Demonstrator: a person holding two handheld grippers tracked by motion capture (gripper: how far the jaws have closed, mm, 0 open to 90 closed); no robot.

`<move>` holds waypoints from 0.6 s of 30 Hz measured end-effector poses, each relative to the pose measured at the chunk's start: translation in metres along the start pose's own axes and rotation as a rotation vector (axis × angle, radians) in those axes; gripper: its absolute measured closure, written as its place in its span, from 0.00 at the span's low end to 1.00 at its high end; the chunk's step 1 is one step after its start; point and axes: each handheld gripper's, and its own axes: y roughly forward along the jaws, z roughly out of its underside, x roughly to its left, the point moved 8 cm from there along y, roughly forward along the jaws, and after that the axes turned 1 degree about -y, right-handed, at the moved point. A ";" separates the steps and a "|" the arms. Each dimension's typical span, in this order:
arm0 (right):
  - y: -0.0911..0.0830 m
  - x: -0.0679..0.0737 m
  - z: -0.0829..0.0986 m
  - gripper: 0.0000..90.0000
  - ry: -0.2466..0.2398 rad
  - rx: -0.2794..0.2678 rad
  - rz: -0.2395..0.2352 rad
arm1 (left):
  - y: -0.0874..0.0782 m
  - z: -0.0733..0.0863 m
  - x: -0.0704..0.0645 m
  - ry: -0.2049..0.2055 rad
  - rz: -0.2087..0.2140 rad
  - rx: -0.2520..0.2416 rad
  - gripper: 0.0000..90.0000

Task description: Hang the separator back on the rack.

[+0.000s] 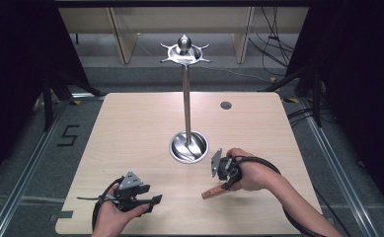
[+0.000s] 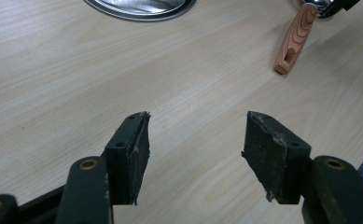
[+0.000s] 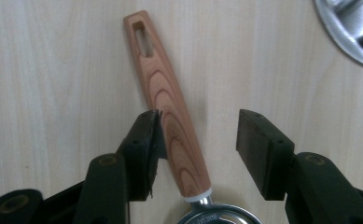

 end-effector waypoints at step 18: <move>0.020 0.019 0.003 0.61 0.025 0.076 -0.085 | 0.002 0.001 0.000 0.002 -0.009 0.002 0.44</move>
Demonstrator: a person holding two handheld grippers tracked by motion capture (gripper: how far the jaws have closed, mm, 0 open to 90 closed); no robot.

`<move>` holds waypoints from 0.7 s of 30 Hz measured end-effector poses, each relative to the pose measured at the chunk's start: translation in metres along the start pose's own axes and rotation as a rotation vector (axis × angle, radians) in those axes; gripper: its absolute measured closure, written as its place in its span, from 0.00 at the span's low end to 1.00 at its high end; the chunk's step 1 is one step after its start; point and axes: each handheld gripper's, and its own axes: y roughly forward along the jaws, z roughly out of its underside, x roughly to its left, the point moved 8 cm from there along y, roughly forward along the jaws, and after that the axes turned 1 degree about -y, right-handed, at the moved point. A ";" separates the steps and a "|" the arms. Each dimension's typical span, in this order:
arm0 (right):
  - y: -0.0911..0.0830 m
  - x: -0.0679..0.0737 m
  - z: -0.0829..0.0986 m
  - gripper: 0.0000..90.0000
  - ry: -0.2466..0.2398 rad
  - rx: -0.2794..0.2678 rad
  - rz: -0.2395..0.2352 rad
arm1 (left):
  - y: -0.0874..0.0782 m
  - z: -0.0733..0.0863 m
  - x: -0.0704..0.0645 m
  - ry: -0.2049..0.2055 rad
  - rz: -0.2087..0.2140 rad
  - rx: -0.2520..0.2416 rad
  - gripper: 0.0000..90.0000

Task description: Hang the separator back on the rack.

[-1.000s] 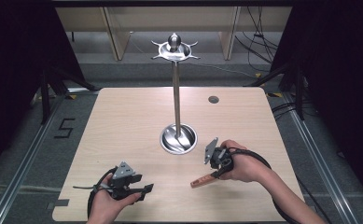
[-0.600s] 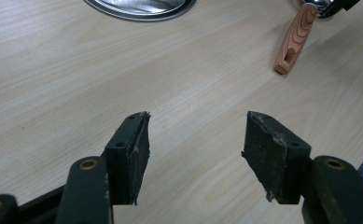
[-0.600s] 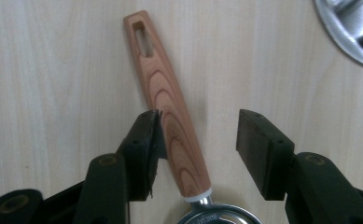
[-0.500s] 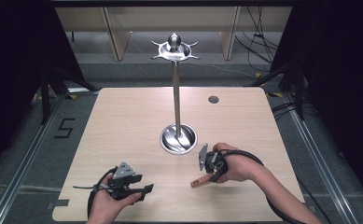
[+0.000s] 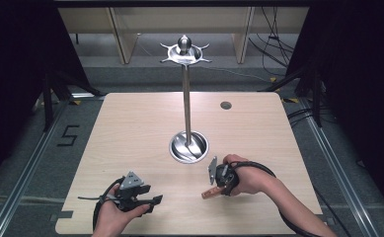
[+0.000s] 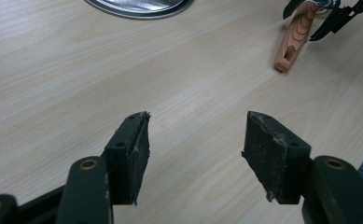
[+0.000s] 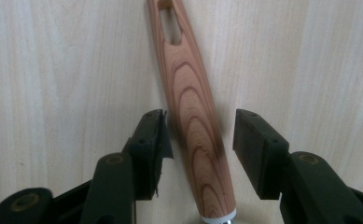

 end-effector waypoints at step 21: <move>0.007 0.001 -0.002 0.75 -0.061 0.008 -0.008 | 0.000 0.000 -0.001 0.002 0.008 0.002 0.44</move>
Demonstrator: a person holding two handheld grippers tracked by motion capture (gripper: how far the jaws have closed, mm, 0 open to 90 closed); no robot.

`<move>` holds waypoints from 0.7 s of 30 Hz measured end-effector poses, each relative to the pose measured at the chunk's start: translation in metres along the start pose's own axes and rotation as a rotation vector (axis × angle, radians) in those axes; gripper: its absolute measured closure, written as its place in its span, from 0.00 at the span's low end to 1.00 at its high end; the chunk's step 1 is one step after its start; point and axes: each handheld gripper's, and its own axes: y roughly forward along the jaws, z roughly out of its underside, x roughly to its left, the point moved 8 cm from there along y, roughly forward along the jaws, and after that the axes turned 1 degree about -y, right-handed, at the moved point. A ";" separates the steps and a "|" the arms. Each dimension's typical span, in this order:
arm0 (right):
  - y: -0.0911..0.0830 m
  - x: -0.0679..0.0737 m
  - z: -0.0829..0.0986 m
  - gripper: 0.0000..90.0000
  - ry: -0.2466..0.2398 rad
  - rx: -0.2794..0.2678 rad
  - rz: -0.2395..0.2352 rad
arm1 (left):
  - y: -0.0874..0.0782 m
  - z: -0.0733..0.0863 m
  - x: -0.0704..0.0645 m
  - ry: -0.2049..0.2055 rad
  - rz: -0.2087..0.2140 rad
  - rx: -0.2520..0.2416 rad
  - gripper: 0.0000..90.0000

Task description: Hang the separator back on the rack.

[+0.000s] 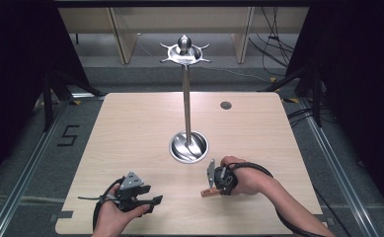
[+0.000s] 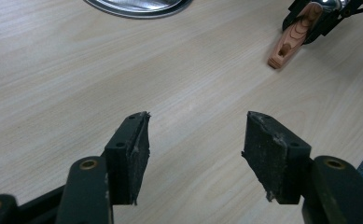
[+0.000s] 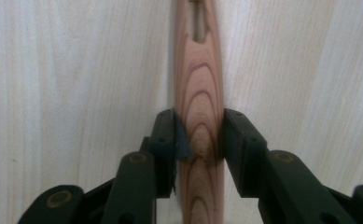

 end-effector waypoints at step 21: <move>-0.006 0.000 0.001 0.76 0.025 -0.039 -0.002 | 0.001 0.000 0.001 -0.003 -0.007 0.000 0.44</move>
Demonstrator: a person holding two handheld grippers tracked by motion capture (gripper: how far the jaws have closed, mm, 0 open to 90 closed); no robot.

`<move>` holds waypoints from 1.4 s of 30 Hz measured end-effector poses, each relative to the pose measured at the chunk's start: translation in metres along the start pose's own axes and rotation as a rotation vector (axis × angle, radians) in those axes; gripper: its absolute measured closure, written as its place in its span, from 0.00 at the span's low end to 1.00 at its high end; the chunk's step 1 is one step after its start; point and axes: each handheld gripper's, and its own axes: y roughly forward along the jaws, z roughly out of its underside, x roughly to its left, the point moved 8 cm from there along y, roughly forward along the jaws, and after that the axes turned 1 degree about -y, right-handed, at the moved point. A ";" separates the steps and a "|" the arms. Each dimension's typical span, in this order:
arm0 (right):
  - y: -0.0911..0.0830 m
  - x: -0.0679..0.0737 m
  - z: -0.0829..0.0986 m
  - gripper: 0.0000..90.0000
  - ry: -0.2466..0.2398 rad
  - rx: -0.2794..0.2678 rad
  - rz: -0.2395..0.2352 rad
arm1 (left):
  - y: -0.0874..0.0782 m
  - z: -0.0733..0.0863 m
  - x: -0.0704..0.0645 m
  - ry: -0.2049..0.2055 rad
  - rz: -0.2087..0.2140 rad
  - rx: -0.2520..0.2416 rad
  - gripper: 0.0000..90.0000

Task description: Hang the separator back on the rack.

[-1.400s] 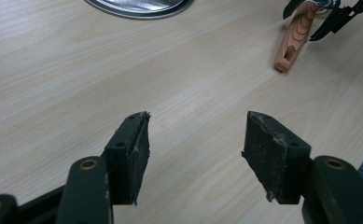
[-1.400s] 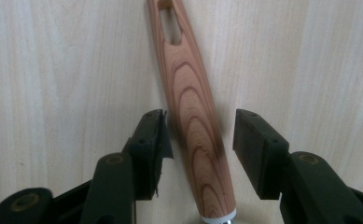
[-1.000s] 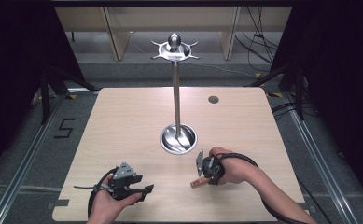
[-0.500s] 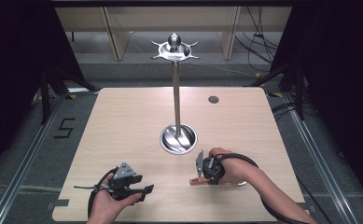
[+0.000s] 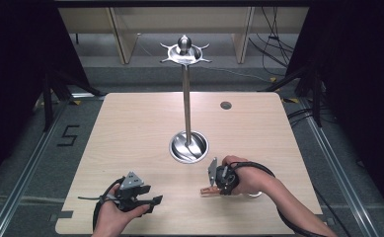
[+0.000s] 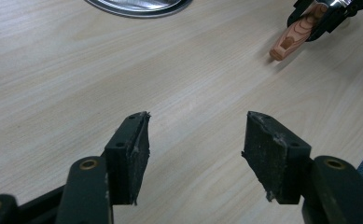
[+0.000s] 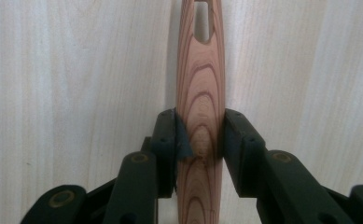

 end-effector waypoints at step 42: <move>-0.069 -0.039 0.034 0.76 0.297 -0.498 0.237 | 0.000 0.001 0.000 0.001 -0.008 0.009 0.44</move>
